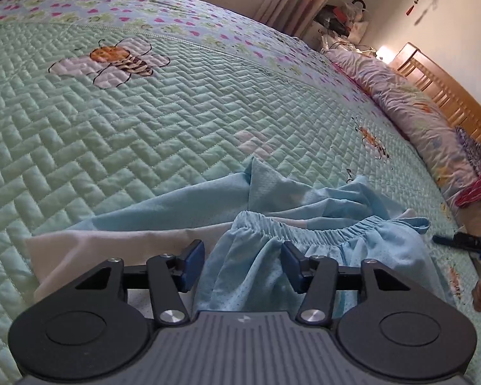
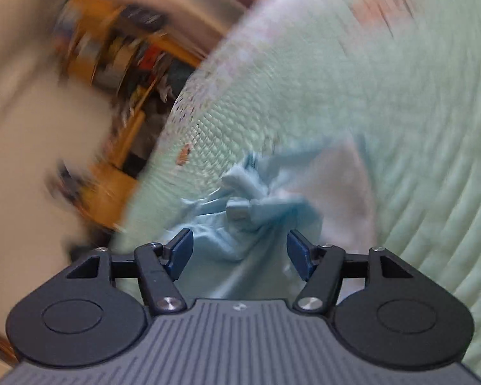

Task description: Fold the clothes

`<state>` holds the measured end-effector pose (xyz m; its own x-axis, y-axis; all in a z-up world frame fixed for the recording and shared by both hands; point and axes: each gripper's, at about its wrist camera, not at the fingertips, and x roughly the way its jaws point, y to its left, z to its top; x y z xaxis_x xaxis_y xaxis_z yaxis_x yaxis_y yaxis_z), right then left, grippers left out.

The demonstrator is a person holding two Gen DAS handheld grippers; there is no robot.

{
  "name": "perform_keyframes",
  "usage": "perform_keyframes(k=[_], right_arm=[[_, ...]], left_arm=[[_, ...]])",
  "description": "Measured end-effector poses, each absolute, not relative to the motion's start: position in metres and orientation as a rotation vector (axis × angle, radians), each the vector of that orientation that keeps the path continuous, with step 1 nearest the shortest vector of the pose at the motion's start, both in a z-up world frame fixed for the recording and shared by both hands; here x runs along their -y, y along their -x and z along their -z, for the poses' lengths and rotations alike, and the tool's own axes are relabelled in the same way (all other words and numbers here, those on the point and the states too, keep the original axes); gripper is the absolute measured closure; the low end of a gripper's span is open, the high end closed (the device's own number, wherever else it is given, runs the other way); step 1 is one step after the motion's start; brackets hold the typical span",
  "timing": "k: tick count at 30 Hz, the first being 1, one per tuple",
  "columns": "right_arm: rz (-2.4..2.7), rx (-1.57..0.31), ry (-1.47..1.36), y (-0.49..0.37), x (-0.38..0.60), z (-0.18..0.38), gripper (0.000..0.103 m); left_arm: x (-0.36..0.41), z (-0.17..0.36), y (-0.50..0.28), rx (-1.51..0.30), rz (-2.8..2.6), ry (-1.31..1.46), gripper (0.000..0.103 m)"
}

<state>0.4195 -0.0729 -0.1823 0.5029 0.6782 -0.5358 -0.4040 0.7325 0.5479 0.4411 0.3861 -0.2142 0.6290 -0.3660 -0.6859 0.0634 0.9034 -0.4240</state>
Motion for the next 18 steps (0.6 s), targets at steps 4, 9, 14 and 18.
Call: perform_keyframes(k=[4, 9, 14, 18], right_arm=[[-0.644, -0.671, 0.082, -0.402, 0.046, 0.168, 0.037], [-0.669, -0.560, 0.279, -0.396, 0.024, 0.184, 0.038], [-0.628, -0.538, 0.311, -0.412, 0.009, 0.190, 0.067], [-0.626, -0.556, 0.287, -0.418, 0.001, 0.195, 0.093]], left_arm=[[-0.381, 0.216, -0.442, -0.856, 0.268, 0.371, 0.049], [-0.379, 0.217, -0.441, -0.839, 0.270, 0.372, 0.058], [-0.373, 0.215, -0.439, -0.816, 0.262, 0.317, 0.075], [-0.364, 0.216, -0.432, -0.786, 0.272, 0.234, 0.090]])
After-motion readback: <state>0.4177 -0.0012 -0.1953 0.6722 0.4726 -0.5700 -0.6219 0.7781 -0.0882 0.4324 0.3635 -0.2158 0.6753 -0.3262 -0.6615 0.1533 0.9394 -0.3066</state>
